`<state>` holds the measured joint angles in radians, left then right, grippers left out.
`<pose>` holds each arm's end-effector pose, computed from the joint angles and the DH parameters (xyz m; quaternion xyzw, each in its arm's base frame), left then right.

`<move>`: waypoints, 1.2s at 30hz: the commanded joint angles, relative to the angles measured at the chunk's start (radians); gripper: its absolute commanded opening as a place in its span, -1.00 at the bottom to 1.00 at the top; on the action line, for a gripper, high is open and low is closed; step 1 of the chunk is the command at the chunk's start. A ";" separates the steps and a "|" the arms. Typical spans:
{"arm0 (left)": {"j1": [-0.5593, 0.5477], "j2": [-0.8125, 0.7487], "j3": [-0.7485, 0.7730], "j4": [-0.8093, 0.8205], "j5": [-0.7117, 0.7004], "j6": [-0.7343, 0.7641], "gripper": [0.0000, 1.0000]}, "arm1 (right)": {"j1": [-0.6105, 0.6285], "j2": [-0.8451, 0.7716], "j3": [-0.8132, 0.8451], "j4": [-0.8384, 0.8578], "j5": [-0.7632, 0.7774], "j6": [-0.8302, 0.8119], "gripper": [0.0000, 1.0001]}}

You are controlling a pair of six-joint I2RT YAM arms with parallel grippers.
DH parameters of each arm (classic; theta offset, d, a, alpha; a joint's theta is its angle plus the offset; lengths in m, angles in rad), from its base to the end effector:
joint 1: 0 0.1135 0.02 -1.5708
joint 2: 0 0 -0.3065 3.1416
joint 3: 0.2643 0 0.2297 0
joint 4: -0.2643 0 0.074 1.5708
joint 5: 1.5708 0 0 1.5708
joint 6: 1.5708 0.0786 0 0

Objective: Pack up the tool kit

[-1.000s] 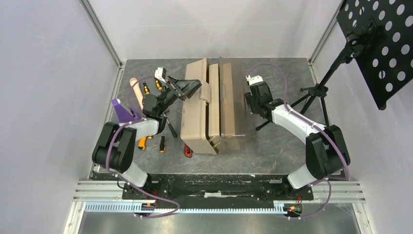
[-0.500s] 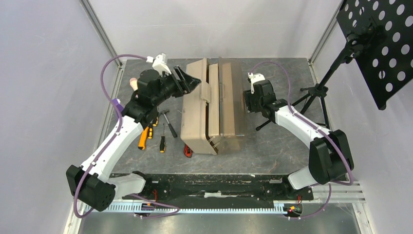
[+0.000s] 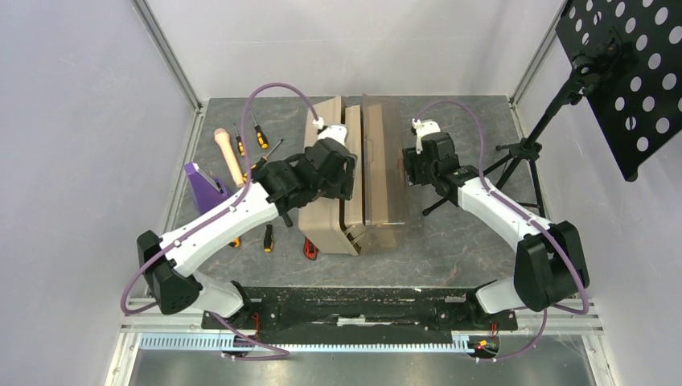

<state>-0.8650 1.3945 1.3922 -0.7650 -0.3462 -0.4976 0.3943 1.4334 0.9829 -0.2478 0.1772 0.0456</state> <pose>0.2114 -0.2069 0.3720 0.0994 0.9037 -0.1195 0.3990 0.3005 0.1100 0.2773 -0.1198 0.8956 0.0136 0.4282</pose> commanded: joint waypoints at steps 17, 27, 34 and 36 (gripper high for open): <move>-0.131 0.183 0.168 -0.263 -0.434 -0.100 -0.13 | 0.004 -0.209 -0.023 0.007 -0.013 0.048 0.50; -0.131 0.181 0.168 -0.232 -0.414 -0.112 -0.28 | 0.025 -0.311 0.031 -0.065 -0.157 0.157 0.57; -0.125 0.165 0.155 -0.192 -0.383 -0.123 -0.48 | 0.159 -0.292 0.102 -0.122 -0.077 0.189 0.77; -0.115 0.152 0.142 -0.169 -0.360 -0.124 -0.56 | 0.187 -0.277 0.107 -0.124 -0.062 0.195 0.81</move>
<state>-0.9974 1.5829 1.5291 -1.0195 -0.7750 -0.5491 0.5468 1.1400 1.0382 -0.3569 0.0837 0.2035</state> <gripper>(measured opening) 0.360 0.884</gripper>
